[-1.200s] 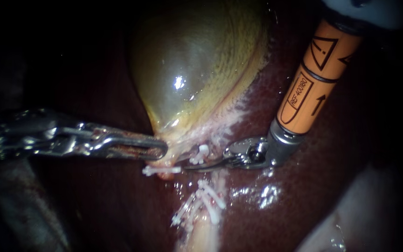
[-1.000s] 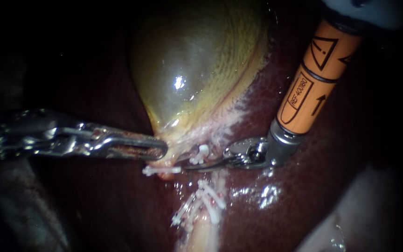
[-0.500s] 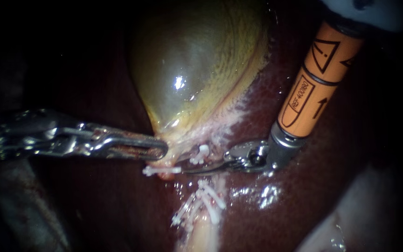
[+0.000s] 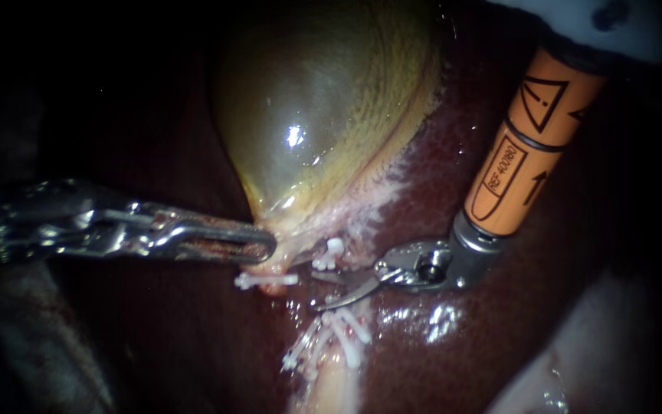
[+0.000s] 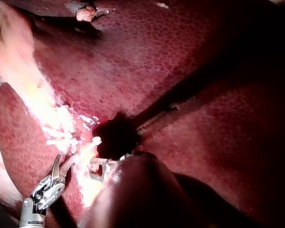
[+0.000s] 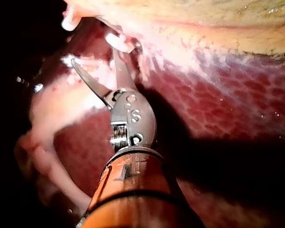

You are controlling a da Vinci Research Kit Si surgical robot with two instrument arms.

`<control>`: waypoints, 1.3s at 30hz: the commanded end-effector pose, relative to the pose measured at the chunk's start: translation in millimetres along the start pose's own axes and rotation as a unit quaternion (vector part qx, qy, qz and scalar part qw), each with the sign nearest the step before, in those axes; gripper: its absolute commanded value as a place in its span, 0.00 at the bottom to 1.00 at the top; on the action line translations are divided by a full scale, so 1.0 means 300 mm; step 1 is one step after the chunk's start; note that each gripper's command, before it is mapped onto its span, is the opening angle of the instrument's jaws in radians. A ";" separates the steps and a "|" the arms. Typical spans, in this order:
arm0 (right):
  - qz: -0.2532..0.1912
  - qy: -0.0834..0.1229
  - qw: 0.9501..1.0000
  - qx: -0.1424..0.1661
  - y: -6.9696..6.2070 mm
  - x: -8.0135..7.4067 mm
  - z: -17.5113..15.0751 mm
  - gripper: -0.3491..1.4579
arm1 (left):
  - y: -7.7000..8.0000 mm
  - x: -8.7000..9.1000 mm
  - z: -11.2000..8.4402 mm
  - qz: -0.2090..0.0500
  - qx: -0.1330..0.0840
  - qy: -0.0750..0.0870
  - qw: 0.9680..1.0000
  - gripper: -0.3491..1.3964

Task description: Go back from the cut right tube

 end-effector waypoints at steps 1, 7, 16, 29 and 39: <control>-0.001 0.000 1.000 0.000 0.0000 0.0001 -0.001 0.69 | 0.0000 0.0000 -0.0001 0.000 0.000 0.000 1.000 0.00; -0.011 0.001 1.000 0.002 -0.0009 -0.0009 -0.005 0.69 | 0.0000 0.0001 0.0000 0.000 0.000 0.000 1.000 0.00; -0.056 0.022 0.998 0.005 -0.0029 0.0011 -0.020 0.69 | -0.0003 0.0005 0.0006 0.000 0.000 0.000 1.000 0.00; -0.130 0.046 0.990 0.010 -0.0040 0.0007 -0.042 0.65 | -0.0060 -0.0013 0.0134 -0.004 0.009 0.006 1.000 0.00; -0.144 0.046 0.988 0.008 -0.0035 0.0010 -0.042 0.65 | -0.0083 -0.0009 0.0252 -0.003 0.009 0.035 0.999 0.00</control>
